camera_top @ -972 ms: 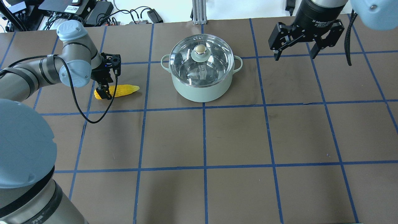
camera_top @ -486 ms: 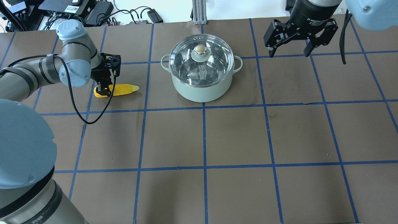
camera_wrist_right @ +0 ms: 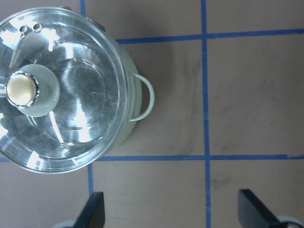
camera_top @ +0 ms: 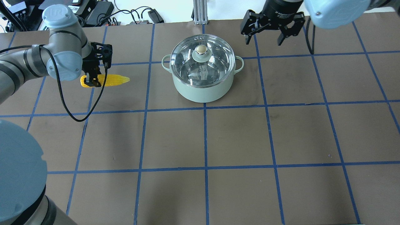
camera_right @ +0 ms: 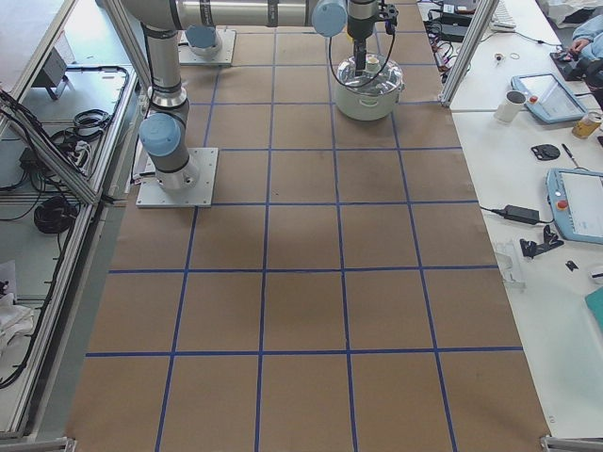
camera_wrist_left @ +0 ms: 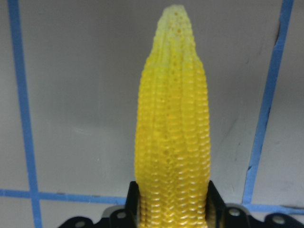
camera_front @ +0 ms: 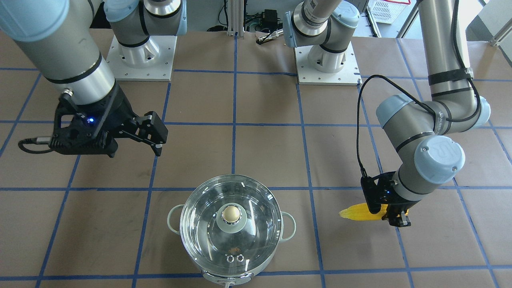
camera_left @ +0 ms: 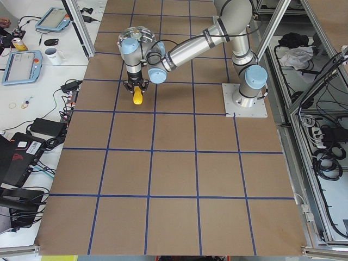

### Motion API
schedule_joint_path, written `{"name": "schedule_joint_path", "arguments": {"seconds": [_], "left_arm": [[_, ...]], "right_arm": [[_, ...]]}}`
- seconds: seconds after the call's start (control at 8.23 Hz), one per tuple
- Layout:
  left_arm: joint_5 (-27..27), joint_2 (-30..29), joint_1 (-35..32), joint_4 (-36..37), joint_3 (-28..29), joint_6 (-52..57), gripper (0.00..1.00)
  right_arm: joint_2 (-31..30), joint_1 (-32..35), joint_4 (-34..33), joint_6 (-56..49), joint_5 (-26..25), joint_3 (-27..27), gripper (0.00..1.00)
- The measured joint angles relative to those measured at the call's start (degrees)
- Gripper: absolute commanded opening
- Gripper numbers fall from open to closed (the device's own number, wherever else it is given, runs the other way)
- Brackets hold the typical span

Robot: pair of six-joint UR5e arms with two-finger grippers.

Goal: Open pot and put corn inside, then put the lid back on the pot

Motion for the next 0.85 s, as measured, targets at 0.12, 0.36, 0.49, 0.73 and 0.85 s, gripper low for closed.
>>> {"name": "schedule_joint_path", "arguments": {"seconds": [0.12, 0.36, 0.49, 0.73, 0.85], "left_arm": [[0.4, 2.4, 0.0, -0.1, 0.1, 0.1, 0.0], [0.6, 6.2, -0.3, 0.2, 0.1, 0.2, 0.0], [0.6, 7.6, -0.5, 0.5, 0.3, 0.2, 0.0], [0.6, 10.3, -1.2, 0.6, 0.7, 0.3, 0.0], [0.7, 11.4, -1.4, 0.5, 0.7, 0.3, 0.0]], "right_arm": [[1.8, 1.9, -3.1, 2.7, 1.0, -0.3, 1.0], [5.4, 5.6, -10.3, 7.2, 2.7, -0.5, 1.0], [7.7, 7.4, -14.4, 9.7, 3.4, -0.6, 1.0], [11.5, 9.3, -20.1, 12.7, 4.1, -1.1, 1.0], [12.7, 9.7, -21.5, 14.2, 4.2, -1.5, 1.0]]}}
